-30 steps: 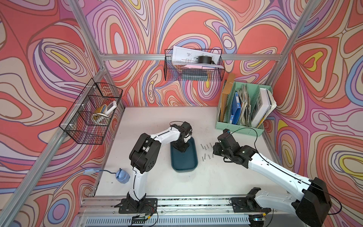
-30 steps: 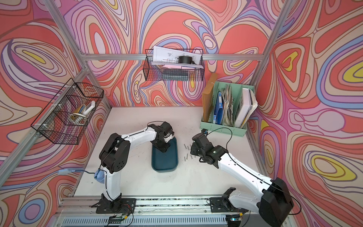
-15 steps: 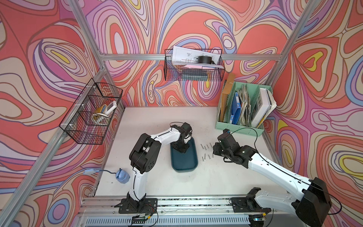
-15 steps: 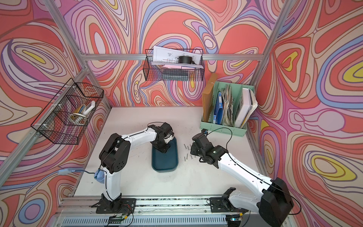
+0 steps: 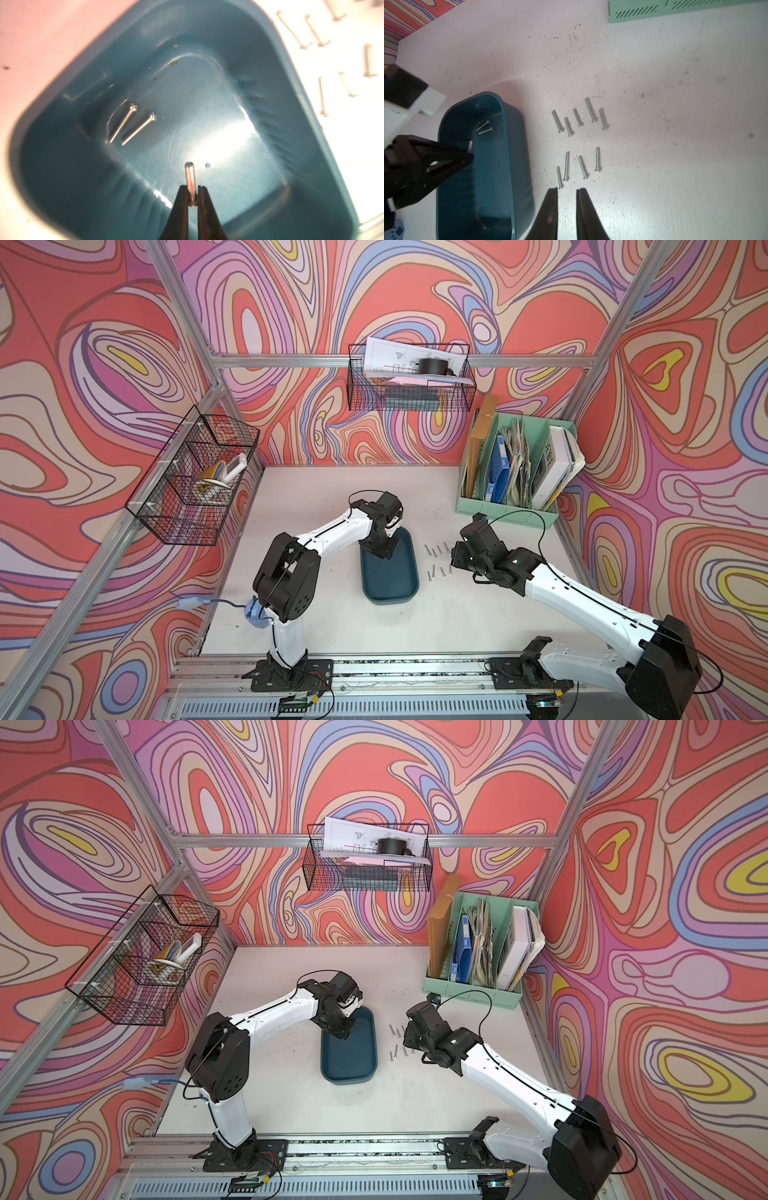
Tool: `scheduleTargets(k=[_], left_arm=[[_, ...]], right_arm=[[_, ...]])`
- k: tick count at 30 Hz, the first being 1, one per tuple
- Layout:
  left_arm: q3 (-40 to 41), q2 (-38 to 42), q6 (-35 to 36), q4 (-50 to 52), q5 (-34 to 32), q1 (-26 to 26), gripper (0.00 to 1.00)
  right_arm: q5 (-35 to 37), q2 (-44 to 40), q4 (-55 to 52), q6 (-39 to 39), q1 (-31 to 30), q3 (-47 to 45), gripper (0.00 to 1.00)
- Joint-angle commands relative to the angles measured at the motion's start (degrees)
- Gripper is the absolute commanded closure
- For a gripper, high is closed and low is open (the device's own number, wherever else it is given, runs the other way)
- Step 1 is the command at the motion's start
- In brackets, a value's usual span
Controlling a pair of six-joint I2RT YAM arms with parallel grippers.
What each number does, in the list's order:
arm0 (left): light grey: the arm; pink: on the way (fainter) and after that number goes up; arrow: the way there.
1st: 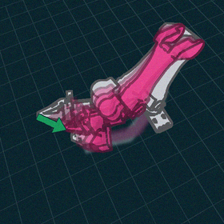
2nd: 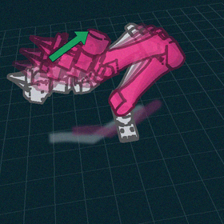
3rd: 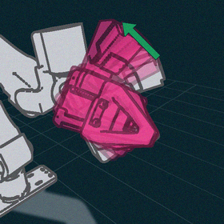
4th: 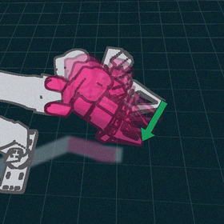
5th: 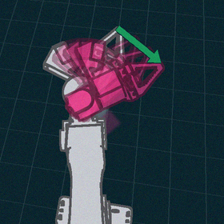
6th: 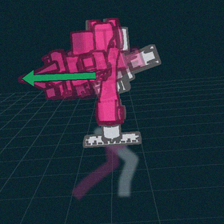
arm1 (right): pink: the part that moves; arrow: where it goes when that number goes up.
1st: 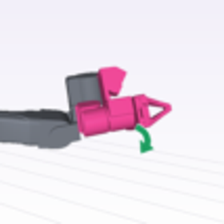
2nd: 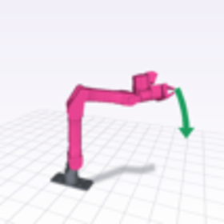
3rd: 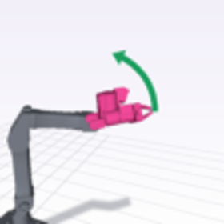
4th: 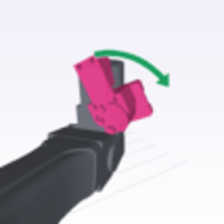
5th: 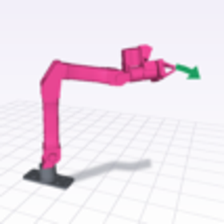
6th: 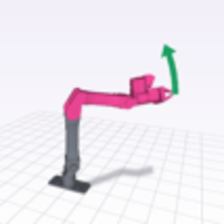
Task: Take out the screws from the storage box
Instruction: Pick up the screw from the storage box.
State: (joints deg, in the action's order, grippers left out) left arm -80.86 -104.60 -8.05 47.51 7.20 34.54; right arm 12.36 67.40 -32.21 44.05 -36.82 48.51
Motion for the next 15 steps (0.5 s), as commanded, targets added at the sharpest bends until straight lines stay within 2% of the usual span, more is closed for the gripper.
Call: scheduleTargets(k=[1, 8, 15], left_arm=[[1.47, 5.4, -4.33, 3.07, 2.43, 0.35, 1.0], [1.14, 13.36, -19.44, 0.83, 11.5, 1.85, 1.0], [-1.11, 13.87, -37.18, -5.32, 6.92, 9.86, 1.0]], right_arm=[[3.1, -1.07, -1.83, 0.84, -0.01, -0.67, 0.81], [8.54, -6.09, -4.62, 3.63, -0.01, -1.23, 0.81], [15.84, -12.84, -11.99, 8.55, -0.01, -1.57, 0.8]])
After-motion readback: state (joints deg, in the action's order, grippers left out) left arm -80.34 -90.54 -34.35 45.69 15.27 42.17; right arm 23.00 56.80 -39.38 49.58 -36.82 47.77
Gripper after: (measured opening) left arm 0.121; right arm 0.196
